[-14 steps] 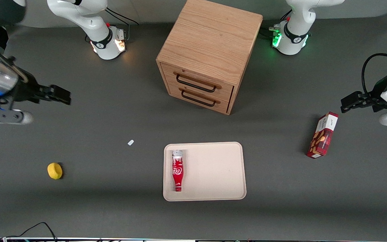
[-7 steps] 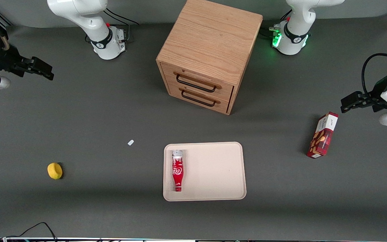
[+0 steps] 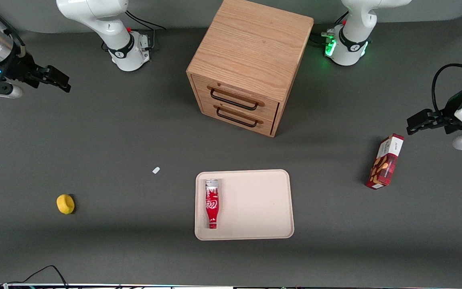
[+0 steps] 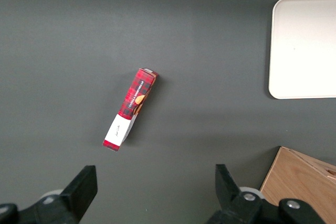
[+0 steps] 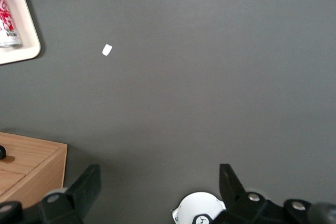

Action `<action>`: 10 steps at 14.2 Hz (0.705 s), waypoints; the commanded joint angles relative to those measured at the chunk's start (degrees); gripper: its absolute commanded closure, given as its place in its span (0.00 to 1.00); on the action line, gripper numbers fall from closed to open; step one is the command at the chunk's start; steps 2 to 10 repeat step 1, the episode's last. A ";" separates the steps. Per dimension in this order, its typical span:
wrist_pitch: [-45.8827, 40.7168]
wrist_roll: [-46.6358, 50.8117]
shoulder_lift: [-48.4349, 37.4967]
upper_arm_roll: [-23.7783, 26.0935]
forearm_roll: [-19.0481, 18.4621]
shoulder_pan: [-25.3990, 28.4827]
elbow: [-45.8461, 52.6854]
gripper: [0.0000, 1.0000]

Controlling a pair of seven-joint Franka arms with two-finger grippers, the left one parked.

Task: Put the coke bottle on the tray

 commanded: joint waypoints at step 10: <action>-3.44 0.44 3.25 -0.51 0.42 -0.37 5.81 0.00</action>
